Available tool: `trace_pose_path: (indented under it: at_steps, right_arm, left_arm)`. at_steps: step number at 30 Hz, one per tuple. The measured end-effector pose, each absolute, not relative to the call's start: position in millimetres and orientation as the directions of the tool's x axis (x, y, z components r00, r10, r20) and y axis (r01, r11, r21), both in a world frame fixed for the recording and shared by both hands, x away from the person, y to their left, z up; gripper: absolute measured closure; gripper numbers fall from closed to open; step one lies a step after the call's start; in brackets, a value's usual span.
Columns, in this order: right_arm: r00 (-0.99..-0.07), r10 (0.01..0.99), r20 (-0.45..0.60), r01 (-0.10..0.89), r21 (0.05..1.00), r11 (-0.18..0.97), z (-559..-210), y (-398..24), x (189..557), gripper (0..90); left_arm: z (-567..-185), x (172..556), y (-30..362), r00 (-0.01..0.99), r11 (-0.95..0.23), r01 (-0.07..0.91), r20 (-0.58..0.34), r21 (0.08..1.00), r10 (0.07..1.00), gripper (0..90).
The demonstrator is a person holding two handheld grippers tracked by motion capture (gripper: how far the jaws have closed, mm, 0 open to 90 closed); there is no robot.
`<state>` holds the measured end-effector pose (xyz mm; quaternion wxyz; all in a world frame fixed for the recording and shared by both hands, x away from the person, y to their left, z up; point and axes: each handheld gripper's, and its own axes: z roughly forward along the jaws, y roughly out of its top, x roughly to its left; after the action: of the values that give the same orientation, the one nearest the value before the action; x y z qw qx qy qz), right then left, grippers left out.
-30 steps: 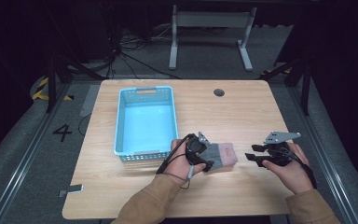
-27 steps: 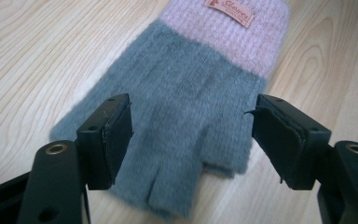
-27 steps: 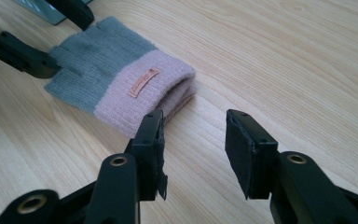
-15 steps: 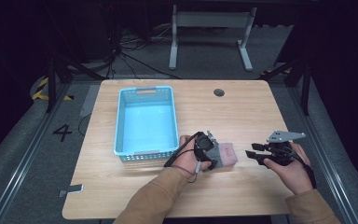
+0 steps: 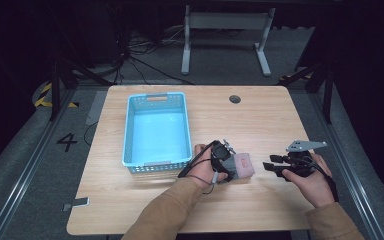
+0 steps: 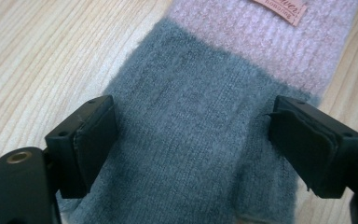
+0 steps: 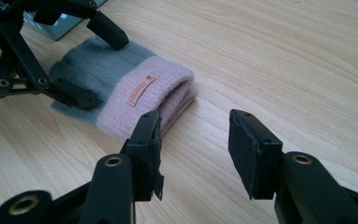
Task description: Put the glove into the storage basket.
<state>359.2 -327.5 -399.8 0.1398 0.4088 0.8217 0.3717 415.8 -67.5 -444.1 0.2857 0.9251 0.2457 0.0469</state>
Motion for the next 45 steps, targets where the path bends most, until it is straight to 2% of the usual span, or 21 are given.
trace_pose_path:
  at_steps: [6, 13, 15, 18, 24, 26, 32, 37, 45]
  right_arm:
    - [-0.606, 0.786, 0.119, 0.599, 0.719, 0.353, -400, -330, 360, 53.2]
    - [-0.574, 0.805, 0.153, 0.626, 0.716, 0.31, -401, -336, 361, 53.2]
    - [-0.571, 0.806, 0.155, 0.627, 0.716, 0.307, -401, -336, 361, 53.2]
    - [-0.572, 0.806, 0.153, 0.625, 0.718, 0.308, -400, -336, 360, 53.2]
    - [-0.572, 0.807, 0.148, 0.623, 0.718, 0.31, -400, -334, 359, 53.3]
    - [-0.57, 0.808, 0.149, 0.624, 0.718, 0.308, -400, -335, 359, 53.5]
    - [-0.556, 0.819, 0.142, 0.623, 0.724, 0.298, -399, -341, 360, 56.7]
    - [-0.549, 0.824, 0.14, 0.617, 0.732, 0.287, -398, -344, 363, 57.8]
    - [-0.544, 0.828, 0.133, 0.617, 0.733, 0.287, -398, -344, 370, 58.3]
  left_arm:
    - [-445, 414, -72, 0.871, -0.727, 0.434, -0.039, 0.532, 0.49, 14.9]
    - [-440, 408, -78, 0.866, -0.753, 0.455, -0.038, 0.476, 0.499, 20.1]
    - [-438, 405, -80, 0.873, -0.769, 0.441, -0.021, 0.463, 0.488, 25.1]
    - [-436, 399, -81, 0.883, -0.777, 0.425, -0.022, 0.465, 0.47, 41.5]
    - [-434, 395, -81, 0.888, -0.777, 0.419, -0.035, 0.47, 0.458, 61.4]
    - [-435, 394, -80, 0.887, -0.768, 0.421, -0.043, 0.483, 0.459, 64.5]
    - [-435, 386, -82, 0.878, -0.763, 0.413, 0.004, 0.498, 0.479, 68.5]
    - [-428, 385, -78, 0.877, -0.749, 0.431, -0.041, 0.503, 0.478, 69.2]
    - [-405, 382, -66, 0.878, -0.728, 0.425, -0.048, 0.538, 0.477, 69.1]
